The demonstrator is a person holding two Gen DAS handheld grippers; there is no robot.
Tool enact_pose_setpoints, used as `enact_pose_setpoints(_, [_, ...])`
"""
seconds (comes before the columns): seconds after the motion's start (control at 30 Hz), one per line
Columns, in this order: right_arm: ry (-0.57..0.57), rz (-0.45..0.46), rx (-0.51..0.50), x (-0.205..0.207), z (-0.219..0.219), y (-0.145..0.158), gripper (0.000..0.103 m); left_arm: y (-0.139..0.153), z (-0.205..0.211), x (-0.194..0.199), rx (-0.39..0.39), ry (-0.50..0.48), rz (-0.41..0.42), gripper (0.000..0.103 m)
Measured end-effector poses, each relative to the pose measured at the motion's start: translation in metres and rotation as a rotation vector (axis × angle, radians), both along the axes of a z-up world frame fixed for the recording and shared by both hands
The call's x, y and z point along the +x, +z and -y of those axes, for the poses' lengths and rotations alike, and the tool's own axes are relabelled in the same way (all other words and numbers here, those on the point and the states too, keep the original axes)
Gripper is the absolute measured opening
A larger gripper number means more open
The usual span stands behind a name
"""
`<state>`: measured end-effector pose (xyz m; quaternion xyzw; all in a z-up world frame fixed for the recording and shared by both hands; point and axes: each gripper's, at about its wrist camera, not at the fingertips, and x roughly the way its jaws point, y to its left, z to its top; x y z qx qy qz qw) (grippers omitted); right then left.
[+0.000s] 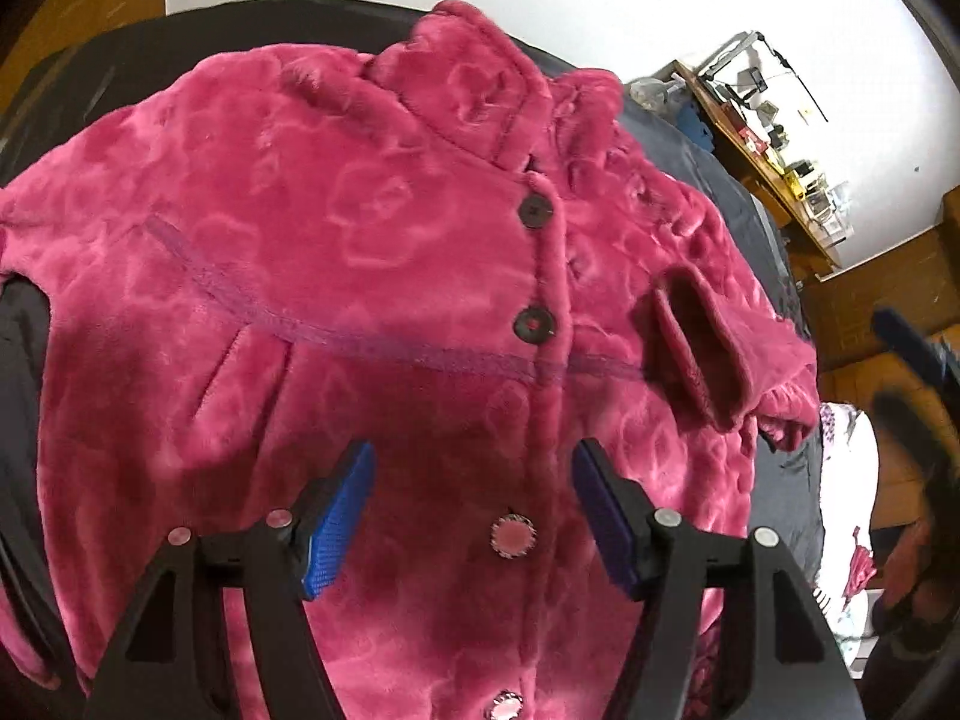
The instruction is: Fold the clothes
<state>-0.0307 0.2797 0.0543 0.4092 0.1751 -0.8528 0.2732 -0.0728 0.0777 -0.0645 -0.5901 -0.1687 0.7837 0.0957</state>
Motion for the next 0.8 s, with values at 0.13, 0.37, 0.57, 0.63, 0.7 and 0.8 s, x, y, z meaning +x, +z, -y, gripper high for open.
enact_pose_setpoints(0.13, [0.051, -0.015, 0.071, 0.017, 0.026, -0.012, 0.063, -0.004, -0.001, -0.005, 0.025, -0.017, 0.004, 0.072])
enact_pose_setpoints(0.37, [-0.089, -0.029, 0.015, 0.040, -0.011, -0.017, 0.063, 0.000, -0.021, -0.012, 0.082, -0.066, -0.003, 0.073])
enact_pose_setpoints(0.57, [-0.504, 0.149, -0.165, 0.042, -0.128, -0.045, 0.063, 0.005, -0.059, -0.022, 0.103, -0.145, -0.021, 0.073])
enact_pose_setpoints(0.63, [-0.566, 0.187, -0.182, 0.049, -0.148, -0.053, 0.063, 0.009, -0.077, -0.028, 0.127, -0.181, -0.032, 0.073])
enact_pose_setpoints(0.7, [-0.583, 0.216, -0.195, 0.059, -0.156, -0.061, 0.063, 0.015, -0.094, -0.035, 0.155, -0.214, -0.041, 0.073])
enact_pose_setpoints(0.8, [-0.581, 0.256, -0.209, 0.070, -0.157, -0.073, 0.063, 0.020, -0.118, -0.050, 0.207, -0.245, -0.028, 0.073])
